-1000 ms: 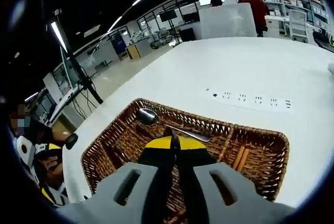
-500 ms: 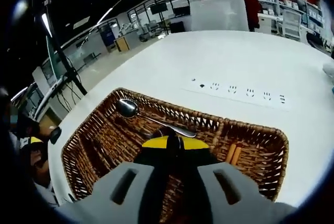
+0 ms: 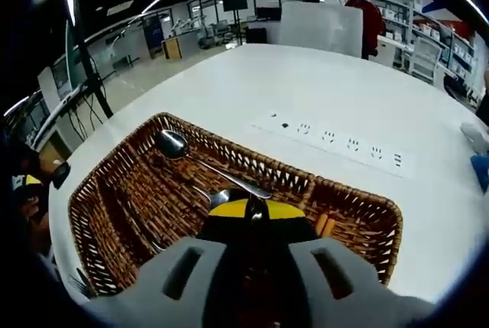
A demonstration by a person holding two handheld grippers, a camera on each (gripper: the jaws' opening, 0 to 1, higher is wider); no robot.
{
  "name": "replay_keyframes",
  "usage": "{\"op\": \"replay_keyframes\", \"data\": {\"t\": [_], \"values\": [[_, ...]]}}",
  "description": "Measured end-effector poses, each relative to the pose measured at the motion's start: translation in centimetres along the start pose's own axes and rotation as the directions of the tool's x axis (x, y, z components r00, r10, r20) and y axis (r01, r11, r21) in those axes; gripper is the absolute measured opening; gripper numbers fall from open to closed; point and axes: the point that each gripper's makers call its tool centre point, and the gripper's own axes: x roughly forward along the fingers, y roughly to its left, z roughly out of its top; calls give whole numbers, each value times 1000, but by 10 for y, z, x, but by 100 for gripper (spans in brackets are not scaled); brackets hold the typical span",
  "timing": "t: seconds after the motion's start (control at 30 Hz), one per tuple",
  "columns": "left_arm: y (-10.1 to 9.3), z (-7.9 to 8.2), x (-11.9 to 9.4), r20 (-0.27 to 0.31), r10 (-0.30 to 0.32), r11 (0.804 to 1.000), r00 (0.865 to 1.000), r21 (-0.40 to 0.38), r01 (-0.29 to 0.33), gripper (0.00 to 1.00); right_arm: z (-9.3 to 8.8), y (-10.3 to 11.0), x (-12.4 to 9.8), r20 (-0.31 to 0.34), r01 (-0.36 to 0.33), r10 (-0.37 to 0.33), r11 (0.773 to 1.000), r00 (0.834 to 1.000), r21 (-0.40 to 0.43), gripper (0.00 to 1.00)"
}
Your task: Arrange the knives, forks, and spoons in their matching storage slots by inserting each utensil handle-first until every utensil is classified and aligned in the correct compartment
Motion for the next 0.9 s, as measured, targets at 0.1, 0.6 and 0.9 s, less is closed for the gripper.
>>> {"op": "replay_keyframes", "data": {"t": [0.1,0.6,0.9], "values": [[-1,0,1,3,-2,1000,1000,-2,2,99,3,2,-8,31,-5,4,1000,1000,7,7],[-3,4,6,12,-14,1000,1000,-2,14,99,-2,26,-44,121,-41,42,999,992,-12,26],[-2,9,9,12,-15,1000,1000,-7,15,99,-5,44,-78,189,-47,55,998,980,-43,37]]}}
